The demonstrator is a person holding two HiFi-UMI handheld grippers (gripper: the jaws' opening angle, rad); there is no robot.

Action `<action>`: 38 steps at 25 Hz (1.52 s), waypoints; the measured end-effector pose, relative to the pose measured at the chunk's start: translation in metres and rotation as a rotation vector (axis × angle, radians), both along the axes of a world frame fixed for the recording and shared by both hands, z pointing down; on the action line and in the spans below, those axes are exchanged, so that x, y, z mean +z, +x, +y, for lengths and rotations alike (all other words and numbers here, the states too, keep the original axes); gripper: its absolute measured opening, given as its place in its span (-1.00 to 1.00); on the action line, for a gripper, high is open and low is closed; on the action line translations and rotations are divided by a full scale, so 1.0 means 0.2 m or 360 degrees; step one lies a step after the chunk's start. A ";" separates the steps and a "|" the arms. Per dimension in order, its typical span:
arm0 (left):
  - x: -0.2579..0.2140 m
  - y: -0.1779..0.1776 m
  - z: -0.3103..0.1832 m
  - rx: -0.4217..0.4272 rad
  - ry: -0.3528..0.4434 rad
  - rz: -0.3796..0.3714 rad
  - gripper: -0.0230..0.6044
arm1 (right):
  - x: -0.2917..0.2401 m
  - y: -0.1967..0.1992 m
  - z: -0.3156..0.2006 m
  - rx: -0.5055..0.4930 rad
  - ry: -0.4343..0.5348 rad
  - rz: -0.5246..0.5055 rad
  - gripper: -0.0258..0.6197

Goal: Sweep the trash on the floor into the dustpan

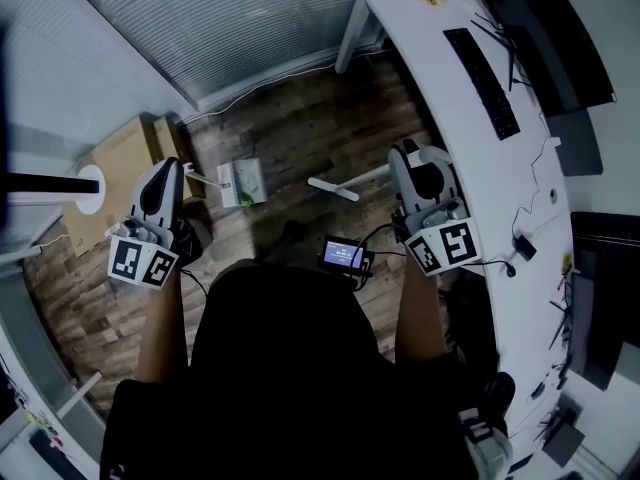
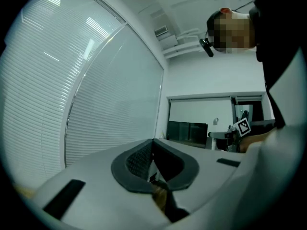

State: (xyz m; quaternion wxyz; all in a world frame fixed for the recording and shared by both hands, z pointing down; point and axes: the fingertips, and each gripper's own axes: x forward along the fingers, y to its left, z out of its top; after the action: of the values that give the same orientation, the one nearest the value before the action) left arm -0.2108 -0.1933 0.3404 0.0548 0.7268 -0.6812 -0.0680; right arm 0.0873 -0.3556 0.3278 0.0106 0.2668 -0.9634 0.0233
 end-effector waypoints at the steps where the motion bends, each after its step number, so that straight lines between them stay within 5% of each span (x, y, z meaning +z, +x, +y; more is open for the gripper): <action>1: 0.00 0.01 0.01 -0.0010 0.0002 -0.0007 -0.94 | 0.00 0.02 0.01 0.0012 -0.0009 -0.0019 -0.64; 11: -0.02 0.13 0.24 -0.0009 0.0043 0.0005 -0.94 | -0.13 0.14 0.32 0.0101 0.0050 -0.0194 -0.64; 22: 0.02 0.40 0.87 -0.0023 0.0049 -0.0130 -0.94 | -0.09 0.19 0.86 0.0029 0.0073 -0.0113 -0.65; 29: 0.14 0.53 1.25 -0.0004 -0.0005 -0.0044 -0.94 | -0.07 0.28 1.10 0.0005 0.0026 -0.0069 -0.65; 38: 0.20 0.62 1.39 -0.0092 -0.0043 0.0021 -0.94 | -0.05 0.36 1.27 0.0018 0.0043 -0.0116 -0.65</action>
State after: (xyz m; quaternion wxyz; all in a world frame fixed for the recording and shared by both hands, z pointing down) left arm -0.0869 0.0850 0.3805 0.0672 0.7057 -0.7023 -0.0651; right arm 0.1586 -0.1010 0.3184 -0.0281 0.2713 -0.9619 0.0201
